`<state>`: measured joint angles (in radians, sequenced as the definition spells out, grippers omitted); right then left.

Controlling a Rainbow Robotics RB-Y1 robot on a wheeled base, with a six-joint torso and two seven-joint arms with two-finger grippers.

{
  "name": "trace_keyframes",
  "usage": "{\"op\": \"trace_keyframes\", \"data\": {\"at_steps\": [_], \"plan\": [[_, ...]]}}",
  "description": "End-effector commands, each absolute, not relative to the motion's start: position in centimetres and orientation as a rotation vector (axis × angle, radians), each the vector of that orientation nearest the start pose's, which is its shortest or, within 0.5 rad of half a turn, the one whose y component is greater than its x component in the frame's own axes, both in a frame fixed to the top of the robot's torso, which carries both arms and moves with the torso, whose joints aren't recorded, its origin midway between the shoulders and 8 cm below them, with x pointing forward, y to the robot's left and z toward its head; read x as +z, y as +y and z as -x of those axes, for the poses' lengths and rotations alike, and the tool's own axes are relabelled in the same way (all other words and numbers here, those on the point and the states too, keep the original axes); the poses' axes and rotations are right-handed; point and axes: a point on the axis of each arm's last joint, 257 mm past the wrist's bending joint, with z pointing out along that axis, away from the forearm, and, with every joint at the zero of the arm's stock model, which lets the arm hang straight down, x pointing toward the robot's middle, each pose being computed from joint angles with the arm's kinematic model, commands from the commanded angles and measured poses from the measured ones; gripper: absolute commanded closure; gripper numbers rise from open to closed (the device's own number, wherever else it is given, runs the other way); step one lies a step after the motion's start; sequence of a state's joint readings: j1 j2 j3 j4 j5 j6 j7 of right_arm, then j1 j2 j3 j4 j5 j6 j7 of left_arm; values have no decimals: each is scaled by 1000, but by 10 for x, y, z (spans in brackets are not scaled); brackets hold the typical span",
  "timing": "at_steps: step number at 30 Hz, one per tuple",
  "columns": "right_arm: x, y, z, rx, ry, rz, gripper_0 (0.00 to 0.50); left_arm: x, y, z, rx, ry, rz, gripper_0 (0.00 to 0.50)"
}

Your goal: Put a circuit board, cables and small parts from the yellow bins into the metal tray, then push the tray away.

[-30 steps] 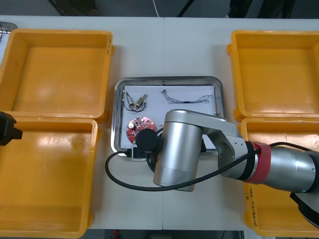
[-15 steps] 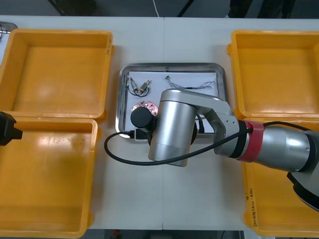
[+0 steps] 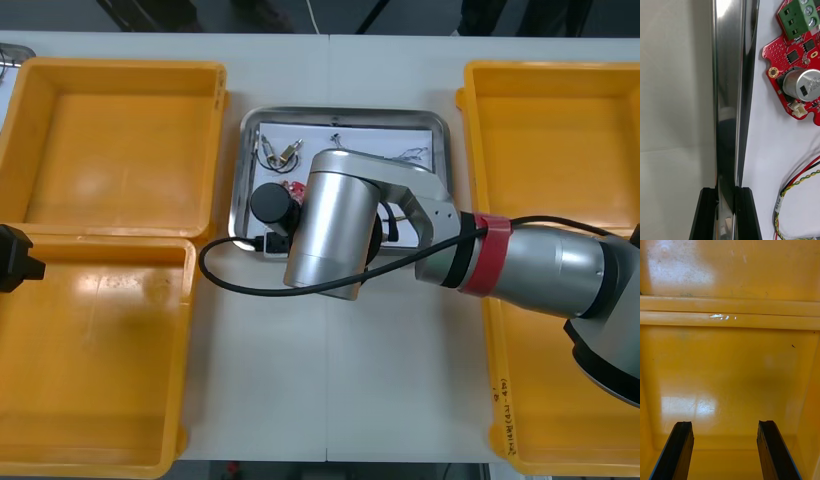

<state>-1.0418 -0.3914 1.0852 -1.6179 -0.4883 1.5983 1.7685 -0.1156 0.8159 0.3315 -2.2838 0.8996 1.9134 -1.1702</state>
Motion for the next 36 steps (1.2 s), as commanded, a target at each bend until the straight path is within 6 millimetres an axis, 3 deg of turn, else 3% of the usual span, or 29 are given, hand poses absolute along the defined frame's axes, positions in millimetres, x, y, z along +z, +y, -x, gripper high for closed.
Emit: {"op": "trace_keyframes", "data": {"at_steps": [1, 22, 36], "plan": [[-225, -3, -488, -668, 1902, 1813, 500, -143, 384, -353, 122, 2643, -43, 0], [-211, 11, -547, -610, 1791, 1804, 500, -143, 384, -353, 122, 2643, -43, 0], [-196, -11, -574, -701, 1732, 1846, 500, -143, 384, -353, 122, 2643, -43, 0]]}}
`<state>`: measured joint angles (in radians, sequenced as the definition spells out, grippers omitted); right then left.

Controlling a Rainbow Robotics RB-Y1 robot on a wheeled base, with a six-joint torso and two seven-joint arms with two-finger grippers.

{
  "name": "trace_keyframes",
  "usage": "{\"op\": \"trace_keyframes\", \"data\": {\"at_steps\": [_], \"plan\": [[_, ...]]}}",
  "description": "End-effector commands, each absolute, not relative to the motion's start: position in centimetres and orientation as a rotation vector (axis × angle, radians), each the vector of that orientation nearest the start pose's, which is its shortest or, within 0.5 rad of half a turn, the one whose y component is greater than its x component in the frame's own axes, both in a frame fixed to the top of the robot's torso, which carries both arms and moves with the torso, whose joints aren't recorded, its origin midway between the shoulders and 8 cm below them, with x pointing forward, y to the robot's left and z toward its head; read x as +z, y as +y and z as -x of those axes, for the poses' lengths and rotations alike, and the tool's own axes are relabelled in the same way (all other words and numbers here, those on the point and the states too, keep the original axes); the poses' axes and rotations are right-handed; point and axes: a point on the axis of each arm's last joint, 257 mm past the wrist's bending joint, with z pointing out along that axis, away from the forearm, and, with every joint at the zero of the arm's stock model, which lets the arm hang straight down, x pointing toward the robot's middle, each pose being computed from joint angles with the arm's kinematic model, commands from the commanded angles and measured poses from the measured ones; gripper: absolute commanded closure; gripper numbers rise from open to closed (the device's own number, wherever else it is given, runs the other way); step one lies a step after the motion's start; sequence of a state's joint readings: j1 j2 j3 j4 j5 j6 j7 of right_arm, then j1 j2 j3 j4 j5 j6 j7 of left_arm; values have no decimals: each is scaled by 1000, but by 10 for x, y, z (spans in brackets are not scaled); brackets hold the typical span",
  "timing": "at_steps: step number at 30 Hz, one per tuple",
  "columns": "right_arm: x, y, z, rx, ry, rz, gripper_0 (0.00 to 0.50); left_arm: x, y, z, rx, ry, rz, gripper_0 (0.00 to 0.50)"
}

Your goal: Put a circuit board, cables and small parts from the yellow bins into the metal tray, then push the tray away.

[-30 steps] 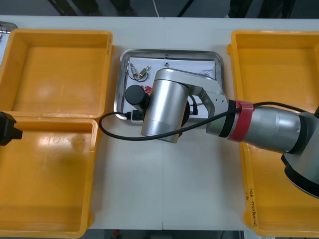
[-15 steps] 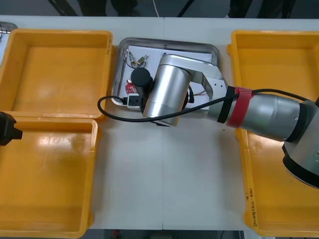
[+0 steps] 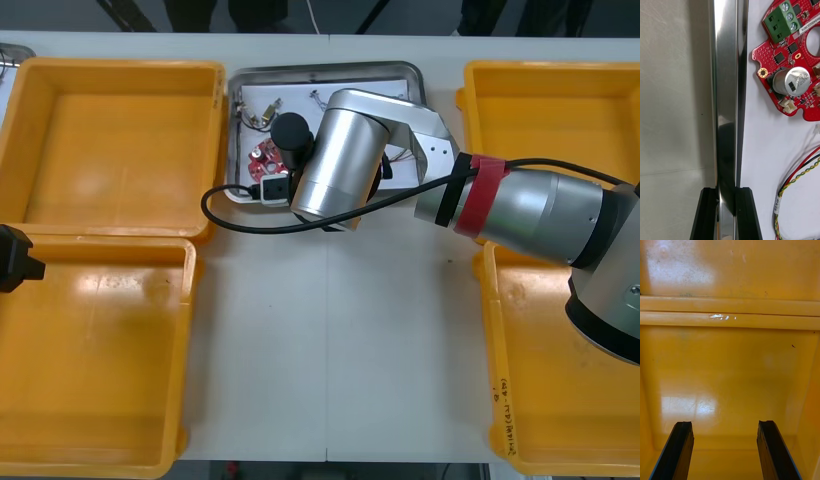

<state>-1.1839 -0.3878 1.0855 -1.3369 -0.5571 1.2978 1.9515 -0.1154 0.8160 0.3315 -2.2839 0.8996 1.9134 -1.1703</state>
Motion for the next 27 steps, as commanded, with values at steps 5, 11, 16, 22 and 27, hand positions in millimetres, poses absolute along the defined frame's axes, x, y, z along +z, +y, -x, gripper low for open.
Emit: {"op": "trace_keyframes", "data": {"at_steps": [5, 11, 16, 22, 27], "plan": [[-196, -15, -582, -662, 1766, 1822, 500, -143, 384, -353, 122, 2643, -43, 0], [-193, -17, -591, -644, 1778, 1798, 500, -143, 384, -353, 122, 2643, -43, 0], [-186, -23, -602, -656, 1788, 1774, 500, -143, 384, -353, 122, 2643, -43, 0], [-184, -24, -610, -621, 1803, 1756, 500, -143, 384, -353, 122, 2643, -43, 0], [-180, -24, -616, -623, 1788, 1748, 500, -143, 384, -353, 122, 2643, -43, 0]]}}
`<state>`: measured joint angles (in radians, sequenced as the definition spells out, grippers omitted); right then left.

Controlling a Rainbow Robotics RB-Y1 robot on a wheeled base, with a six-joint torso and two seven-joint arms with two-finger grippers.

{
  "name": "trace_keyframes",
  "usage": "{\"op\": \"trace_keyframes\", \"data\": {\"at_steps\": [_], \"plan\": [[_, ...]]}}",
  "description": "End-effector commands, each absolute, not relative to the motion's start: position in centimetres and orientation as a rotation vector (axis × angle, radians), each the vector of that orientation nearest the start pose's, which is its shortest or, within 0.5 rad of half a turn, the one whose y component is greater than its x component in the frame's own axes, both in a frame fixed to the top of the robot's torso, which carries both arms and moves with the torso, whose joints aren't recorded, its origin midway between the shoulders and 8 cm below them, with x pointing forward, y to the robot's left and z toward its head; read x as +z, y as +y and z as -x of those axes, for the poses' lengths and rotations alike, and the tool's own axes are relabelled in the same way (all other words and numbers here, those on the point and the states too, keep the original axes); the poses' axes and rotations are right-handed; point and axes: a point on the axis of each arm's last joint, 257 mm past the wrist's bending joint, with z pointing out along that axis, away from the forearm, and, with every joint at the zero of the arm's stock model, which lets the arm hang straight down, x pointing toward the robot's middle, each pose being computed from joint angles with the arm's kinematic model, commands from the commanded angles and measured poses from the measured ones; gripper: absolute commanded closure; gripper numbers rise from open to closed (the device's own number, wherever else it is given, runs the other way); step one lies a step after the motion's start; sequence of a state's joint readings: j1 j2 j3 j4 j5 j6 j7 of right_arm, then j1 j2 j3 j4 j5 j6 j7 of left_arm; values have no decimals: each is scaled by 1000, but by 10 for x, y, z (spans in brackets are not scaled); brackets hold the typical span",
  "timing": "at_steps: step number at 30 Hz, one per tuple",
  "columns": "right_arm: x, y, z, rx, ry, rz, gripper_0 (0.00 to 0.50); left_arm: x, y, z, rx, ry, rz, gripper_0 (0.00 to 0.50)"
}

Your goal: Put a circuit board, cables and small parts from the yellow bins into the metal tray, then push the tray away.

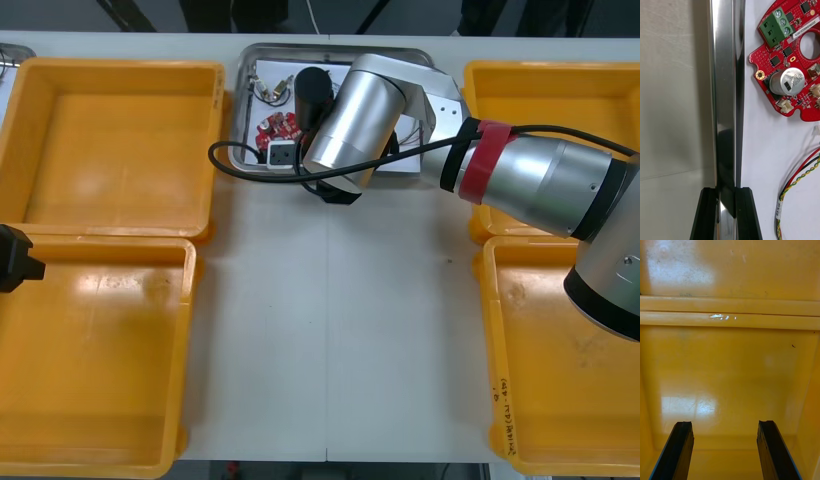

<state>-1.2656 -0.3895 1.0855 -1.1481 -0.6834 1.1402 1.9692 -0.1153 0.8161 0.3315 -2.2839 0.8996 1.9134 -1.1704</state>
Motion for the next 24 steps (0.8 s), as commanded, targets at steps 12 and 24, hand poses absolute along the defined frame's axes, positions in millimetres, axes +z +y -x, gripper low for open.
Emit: {"op": "trace_keyframes", "data": {"at_steps": [12, 24], "plan": [[-177, -26, -626, -625, 1762, 1741, 451, -143, 384, -353, 122, 2643, -43, 0], [-171, -26, -626, -605, 1785, 1723, 0, -143, 384, -353, 122, 2643, -43, 0]]}}
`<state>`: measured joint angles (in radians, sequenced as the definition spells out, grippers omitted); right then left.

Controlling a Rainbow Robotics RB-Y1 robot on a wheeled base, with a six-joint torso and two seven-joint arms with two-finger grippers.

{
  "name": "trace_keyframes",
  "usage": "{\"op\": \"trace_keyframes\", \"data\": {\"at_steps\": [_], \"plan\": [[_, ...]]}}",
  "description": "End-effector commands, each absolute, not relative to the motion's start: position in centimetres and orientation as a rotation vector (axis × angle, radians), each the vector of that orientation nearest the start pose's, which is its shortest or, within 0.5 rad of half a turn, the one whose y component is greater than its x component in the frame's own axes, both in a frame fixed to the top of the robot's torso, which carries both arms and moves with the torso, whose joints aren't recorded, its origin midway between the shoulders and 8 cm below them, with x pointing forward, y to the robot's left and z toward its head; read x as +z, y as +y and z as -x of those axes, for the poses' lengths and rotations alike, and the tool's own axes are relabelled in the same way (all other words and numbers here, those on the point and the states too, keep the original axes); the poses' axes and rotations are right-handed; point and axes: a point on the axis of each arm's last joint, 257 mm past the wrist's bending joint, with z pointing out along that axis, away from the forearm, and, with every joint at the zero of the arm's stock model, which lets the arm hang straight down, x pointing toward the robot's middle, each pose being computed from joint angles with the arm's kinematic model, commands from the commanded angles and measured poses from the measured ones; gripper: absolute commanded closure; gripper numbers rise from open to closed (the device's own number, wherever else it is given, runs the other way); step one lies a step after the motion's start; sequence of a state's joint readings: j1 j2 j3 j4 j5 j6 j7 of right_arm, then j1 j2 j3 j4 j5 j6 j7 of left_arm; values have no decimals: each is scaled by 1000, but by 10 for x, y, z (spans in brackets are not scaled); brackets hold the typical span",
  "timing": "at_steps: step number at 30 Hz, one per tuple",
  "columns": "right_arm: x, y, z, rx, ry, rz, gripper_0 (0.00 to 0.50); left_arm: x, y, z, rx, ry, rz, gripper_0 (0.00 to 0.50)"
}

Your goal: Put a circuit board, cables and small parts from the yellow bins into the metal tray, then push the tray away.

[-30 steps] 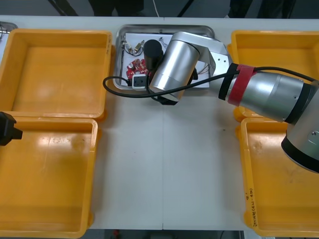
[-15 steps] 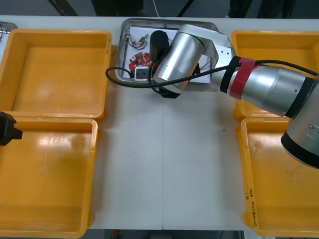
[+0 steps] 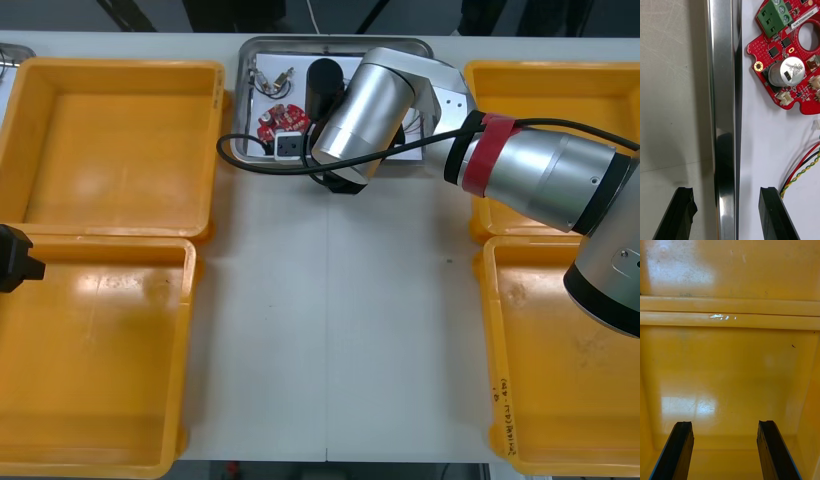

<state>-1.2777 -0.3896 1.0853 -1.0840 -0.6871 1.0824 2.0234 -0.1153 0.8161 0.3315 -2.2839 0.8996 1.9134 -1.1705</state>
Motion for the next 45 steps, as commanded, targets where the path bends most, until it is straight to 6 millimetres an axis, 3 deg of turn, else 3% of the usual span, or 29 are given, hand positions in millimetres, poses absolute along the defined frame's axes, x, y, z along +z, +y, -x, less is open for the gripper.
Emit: {"op": "trace_keyframes", "data": {"at_steps": [1, 9, 19, 25, 31, 45], "plan": [[-171, -27, -624, -595, 1801, 1720, 0, -143, 384, -353, 122, 2643, -43, 0], [-168, -21, -590, -444, 1949, 1724, 0, -143, 384, -353, 122, 2643, -43, 0], [-143, -32, -546, -279, 2120, 1693, 0, -143, 384, -353, 122, 2643, -43, 0], [-130, -51, -517, -246, 2199, 1698, 0, -143, 384, -353, 122, 2643, -43, 0], [-123, -85, -487, -195, 2275, 1636, 0, -143, 384, -353, 122, 2643, -43, 0], [-96, -123, -477, -69, 2401, 1029, 0, -143, 384, -353, 122, 2643, -43, 0]]}}
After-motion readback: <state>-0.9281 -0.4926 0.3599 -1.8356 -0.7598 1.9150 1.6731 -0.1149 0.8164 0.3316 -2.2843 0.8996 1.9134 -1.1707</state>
